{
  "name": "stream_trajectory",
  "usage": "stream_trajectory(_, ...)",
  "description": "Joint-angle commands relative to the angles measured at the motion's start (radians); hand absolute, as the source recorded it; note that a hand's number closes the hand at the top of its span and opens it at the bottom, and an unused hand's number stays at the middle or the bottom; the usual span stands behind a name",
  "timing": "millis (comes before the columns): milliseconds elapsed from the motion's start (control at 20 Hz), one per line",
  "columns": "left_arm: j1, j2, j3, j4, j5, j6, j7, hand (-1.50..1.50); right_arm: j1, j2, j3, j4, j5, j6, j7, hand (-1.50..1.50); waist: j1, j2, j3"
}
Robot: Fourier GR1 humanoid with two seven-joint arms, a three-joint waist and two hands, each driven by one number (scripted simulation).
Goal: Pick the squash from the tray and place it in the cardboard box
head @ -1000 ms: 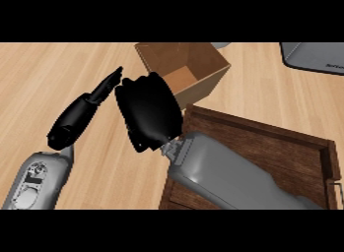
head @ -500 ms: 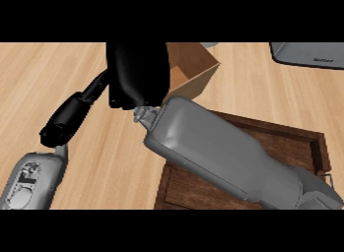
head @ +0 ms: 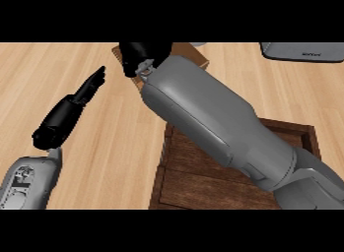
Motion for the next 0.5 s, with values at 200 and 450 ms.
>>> stream_trajectory(200, 0.024, 0.002, 0.012, -0.022, 0.005, 0.002, 0.003, 0.00, -0.039, 0.001, -0.125, 0.276, -0.149, 0.212, -0.189, 1.50, -0.013, 0.002, 0.001)
stream_trajectory(450, 0.047, -0.010, -0.001, -0.064, -0.003, 0.008, 0.015, 0.00, -0.022, -0.005, -0.138, 0.384, -0.158, 0.337, -0.264, 1.50, -0.023, -0.002, 0.001)
